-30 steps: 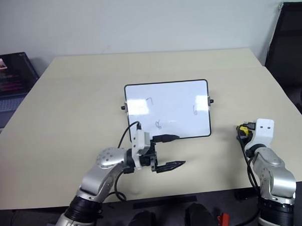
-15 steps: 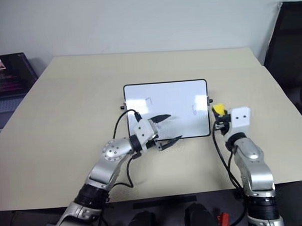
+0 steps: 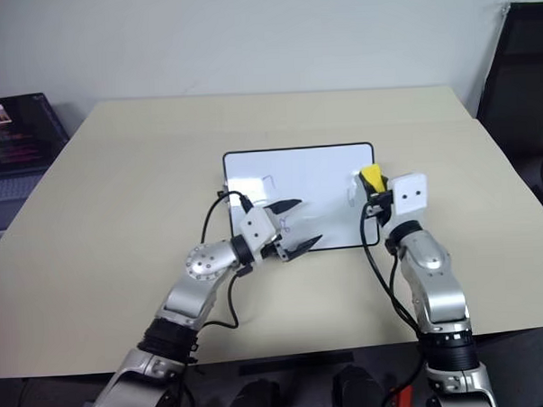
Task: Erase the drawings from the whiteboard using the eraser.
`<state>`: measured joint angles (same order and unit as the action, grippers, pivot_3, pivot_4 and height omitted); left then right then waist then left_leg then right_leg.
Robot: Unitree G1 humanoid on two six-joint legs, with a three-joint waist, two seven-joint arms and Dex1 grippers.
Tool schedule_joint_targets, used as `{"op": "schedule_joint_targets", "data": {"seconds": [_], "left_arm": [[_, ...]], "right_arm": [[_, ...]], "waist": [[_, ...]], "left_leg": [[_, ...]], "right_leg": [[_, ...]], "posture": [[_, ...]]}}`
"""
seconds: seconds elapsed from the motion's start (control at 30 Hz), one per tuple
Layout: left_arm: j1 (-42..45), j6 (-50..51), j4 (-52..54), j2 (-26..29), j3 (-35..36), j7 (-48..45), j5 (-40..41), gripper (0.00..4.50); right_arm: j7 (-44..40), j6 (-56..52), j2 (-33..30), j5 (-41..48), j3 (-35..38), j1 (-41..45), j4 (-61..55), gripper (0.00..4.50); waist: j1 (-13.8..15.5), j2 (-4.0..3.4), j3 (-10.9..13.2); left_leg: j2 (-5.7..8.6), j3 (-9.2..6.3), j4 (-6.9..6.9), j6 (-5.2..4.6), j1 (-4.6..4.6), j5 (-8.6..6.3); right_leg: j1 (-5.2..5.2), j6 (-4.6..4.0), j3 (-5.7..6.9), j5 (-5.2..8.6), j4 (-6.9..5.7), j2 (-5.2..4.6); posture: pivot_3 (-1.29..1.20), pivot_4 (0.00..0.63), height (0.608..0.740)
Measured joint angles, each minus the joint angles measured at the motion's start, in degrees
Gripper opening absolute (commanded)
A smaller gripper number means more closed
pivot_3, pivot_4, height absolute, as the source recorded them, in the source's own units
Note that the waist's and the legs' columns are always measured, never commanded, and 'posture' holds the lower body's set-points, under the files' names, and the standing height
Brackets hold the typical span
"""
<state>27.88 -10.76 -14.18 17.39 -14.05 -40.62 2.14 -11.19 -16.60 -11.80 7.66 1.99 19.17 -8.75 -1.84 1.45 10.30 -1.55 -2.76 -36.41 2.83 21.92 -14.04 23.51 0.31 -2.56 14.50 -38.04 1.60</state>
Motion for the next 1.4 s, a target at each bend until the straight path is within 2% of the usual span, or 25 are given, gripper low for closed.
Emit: {"op": "schedule_joint_targets", "data": {"seconds": [0.57,0.8,1.2,1.4], "left_arm": [[-0.03,0.23,0.08,0.26,0.91,1.52,-1.05,4.50],[-0.02,0.31,0.07,0.26,0.91,1.68,-1.12,4.50],[0.01,0.39,0.04,0.23,0.91,1.75,-1.15,4.50],[0.04,0.38,0.00,-0.02,0.91,1.77,-1.15,4.50]], "right_arm": [[-1.75,2.34,1.73,-2.37,-4.29,2.92,6.77,0.98],[-2.08,0.80,0.79,-3.90,-5.13,3.01,6.12,0.98],[-2.75,-11.80,-4.17,-6.66,-5.81,-8.13,-8.50,0.98],[-3.92,-13.37,-6.29,-6.90,-6.33,-12.20,-11.16,0.98]], "waist": [[0.03,0.00,0.00],[0.02,0.00,0.00],[0.10,0.02,-0.02],[-0.04,0.02,-0.02]], "left_leg": [[0.01,0.00,-0.01,0.00,0.01,0.00],[0.00,0.00,-0.02,0.00,-0.02,0.00],[0.01,-0.02,-0.17,0.00,-0.05,0.00],[0.01,-0.01,-0.32,0.00,-0.06,0.00]], "right_leg": [[0.00,0.00,0.00,0.00,-0.01,-0.01],[-0.01,0.00,-0.01,-0.01,-0.06,-0.01],[-0.08,0.02,0.01,-0.02,-0.09,-0.02],[-0.13,0.10,0.01,-0.09,-0.09,0.00]], "posture": [[0.00,0.150,0.740],[0.00,0.150,0.740],[0.00,0.150,0.740],[0.00,0.150,0.740]]}}
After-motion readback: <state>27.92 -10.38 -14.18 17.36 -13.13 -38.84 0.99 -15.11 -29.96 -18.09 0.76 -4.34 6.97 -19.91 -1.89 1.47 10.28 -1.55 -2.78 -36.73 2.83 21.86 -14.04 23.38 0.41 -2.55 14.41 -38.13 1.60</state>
